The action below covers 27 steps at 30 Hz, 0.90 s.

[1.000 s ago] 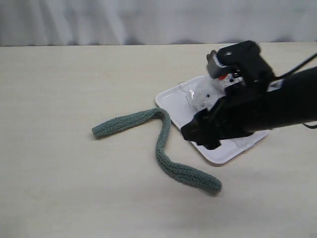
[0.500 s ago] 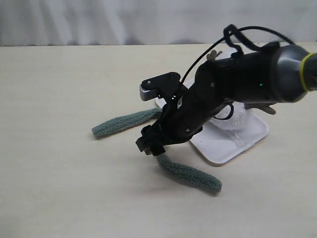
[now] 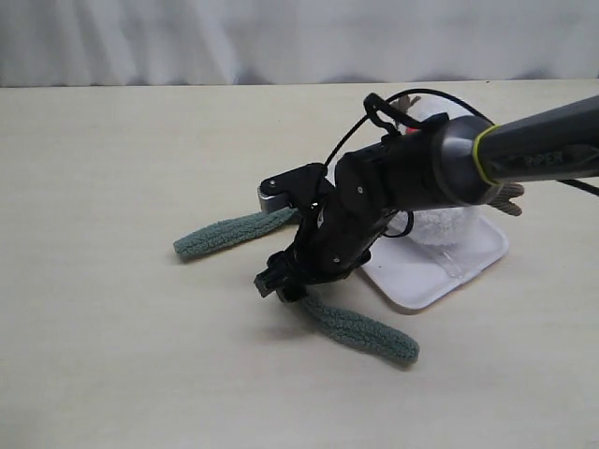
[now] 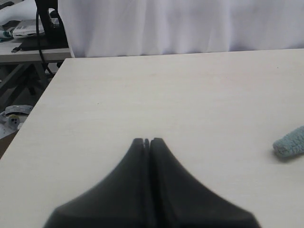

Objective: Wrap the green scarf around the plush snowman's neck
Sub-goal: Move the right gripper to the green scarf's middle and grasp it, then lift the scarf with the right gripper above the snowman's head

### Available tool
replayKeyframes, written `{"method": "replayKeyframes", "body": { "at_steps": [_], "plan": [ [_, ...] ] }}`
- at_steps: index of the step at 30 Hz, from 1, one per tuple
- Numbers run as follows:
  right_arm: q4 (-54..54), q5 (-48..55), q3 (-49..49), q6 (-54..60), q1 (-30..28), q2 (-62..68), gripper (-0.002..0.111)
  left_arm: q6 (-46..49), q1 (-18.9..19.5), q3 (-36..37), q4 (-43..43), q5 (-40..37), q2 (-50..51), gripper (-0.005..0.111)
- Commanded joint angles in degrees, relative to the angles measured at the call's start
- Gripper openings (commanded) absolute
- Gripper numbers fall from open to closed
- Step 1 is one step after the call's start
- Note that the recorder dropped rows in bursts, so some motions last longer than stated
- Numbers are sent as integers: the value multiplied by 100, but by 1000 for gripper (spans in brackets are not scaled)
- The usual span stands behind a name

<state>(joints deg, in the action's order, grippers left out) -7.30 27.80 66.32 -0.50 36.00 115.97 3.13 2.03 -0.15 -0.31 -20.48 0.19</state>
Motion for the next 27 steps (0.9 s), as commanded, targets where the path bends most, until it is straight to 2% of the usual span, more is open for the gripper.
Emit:
{"method": "replayKeyframes", "body": {
  "at_steps": [1, 5, 7, 10, 11, 15, 20, 27],
  "plan": [
    [53, -247, -18, -19, 12, 278, 68, 9, -24, 15, -23, 58, -19, 0],
    [53, -93, -18, -19, 12, 351, 61, 9, -24, 15, -23, 58, -19, 0],
    [53, 101, -18, -19, 12, 351, 45, 9, -24, 15, -23, 58, -19, 0],
    [53, 561, 27, 307, 12, 351, 12, 9, -24, 15, -23, 58, -19, 0],
    [53, 814, 90, 466, 12, 339, 4, 9, -24, 15, -23, 58, -19, 0],
    [111, 1247, 225, 480, 51, -117, 4, 9, -24, 15, -23, 85, -19, 0],
    [1394, 1508, 225, 204, 768, -1498, 4, 9, -24, 15, -23, 85, -19, 0],
    [3191, 1619, 225, -1105, 1284, -3093, 4, 9, -24, 15, -23, 85, -19, 0]
  ]
}}
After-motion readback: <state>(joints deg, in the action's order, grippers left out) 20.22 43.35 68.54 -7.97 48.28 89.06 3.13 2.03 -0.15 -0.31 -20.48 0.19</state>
